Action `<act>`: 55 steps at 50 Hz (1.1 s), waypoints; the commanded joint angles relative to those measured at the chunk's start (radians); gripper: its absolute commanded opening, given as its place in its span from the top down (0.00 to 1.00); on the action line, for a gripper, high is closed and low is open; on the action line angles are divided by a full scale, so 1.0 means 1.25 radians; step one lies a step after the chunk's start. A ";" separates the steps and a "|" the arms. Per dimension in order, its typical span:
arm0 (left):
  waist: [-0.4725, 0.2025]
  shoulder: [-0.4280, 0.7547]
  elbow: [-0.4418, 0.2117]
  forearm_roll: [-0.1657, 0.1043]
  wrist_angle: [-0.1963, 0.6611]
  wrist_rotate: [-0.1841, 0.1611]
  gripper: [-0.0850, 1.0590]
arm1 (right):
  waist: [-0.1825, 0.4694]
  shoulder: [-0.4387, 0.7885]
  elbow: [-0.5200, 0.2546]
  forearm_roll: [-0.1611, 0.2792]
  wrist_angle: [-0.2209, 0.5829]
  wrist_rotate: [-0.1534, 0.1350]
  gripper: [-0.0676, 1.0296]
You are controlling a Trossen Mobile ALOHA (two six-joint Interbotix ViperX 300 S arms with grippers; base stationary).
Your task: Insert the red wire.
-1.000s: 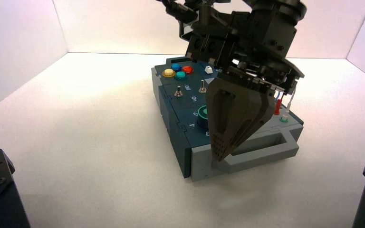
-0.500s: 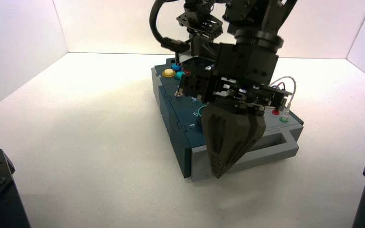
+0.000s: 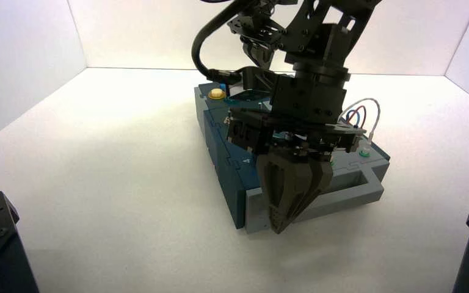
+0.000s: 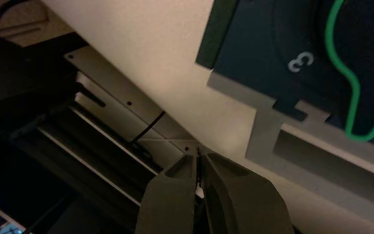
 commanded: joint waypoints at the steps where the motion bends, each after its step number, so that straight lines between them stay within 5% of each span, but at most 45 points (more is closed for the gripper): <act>1: 0.013 -0.007 0.007 0.005 0.005 0.010 0.95 | 0.006 -0.001 -0.012 -0.025 -0.012 0.018 0.96; 26: 0.028 -0.010 0.033 0.005 0.007 0.025 0.95 | -0.001 0.034 -0.004 -0.069 -0.087 0.058 0.96; 55: 0.048 -0.033 0.104 0.005 -0.010 0.042 0.95 | -0.031 0.032 0.010 -0.157 -0.108 0.158 0.96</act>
